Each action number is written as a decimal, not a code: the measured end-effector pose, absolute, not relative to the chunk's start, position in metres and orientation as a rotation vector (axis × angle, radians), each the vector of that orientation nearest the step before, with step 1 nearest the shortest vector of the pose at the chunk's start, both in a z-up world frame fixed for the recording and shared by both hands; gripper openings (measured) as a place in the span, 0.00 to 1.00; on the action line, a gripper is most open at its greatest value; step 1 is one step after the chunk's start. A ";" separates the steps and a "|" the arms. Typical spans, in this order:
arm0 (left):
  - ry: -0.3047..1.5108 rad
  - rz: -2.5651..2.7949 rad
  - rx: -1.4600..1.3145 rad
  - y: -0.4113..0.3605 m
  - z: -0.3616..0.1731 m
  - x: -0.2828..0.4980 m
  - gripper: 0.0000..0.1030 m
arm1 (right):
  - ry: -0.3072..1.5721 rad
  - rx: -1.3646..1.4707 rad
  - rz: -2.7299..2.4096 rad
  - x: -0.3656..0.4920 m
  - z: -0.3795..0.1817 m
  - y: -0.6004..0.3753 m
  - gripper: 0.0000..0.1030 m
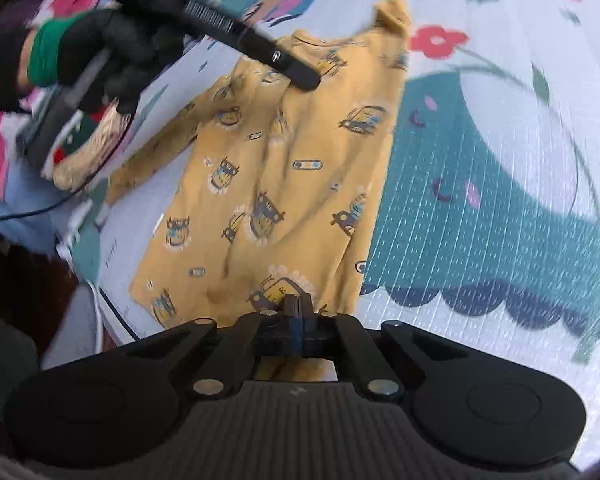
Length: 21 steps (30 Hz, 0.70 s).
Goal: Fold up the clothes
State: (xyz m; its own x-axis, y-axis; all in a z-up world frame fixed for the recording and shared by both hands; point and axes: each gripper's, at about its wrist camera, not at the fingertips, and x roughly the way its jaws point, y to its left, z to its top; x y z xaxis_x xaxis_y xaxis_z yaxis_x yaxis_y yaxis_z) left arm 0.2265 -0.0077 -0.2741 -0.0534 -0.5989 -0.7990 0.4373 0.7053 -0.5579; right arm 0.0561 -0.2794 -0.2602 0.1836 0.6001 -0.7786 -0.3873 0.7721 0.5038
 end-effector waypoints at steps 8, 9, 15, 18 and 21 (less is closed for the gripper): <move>1.522 -0.647 -0.281 0.015 -0.298 0.231 0.14 | 1.217 0.271 0.645 0.061 -0.259 -0.305 0.03; 1.503 -0.652 -0.254 0.014 -0.292 0.232 0.21 | 1.194 0.271 0.659 0.060 -0.255 -0.304 0.03; 1.333 -0.752 -0.058 -0.010 -0.268 0.232 0.40 | 1.070 0.067 0.836 0.048 -0.234 -0.266 0.07; 1.336 -0.742 -0.043 -0.020 -0.282 0.234 0.26 | 1.111 0.033 0.828 0.044 -0.239 -0.263 0.08; 1.377 -0.696 -0.140 -0.015 -0.295 0.241 0.07 | 1.192 0.186 0.784 0.044 -0.245 -0.282 0.14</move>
State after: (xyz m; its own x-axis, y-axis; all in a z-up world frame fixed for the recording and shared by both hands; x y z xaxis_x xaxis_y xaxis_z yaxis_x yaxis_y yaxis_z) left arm 0.2410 -0.0146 -0.2951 0.0299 -0.5279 -0.8488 0.3704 0.7945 -0.4811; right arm 0.0439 -0.2817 -0.2452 0.1462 0.6332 -0.7600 -0.4476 0.7275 0.5200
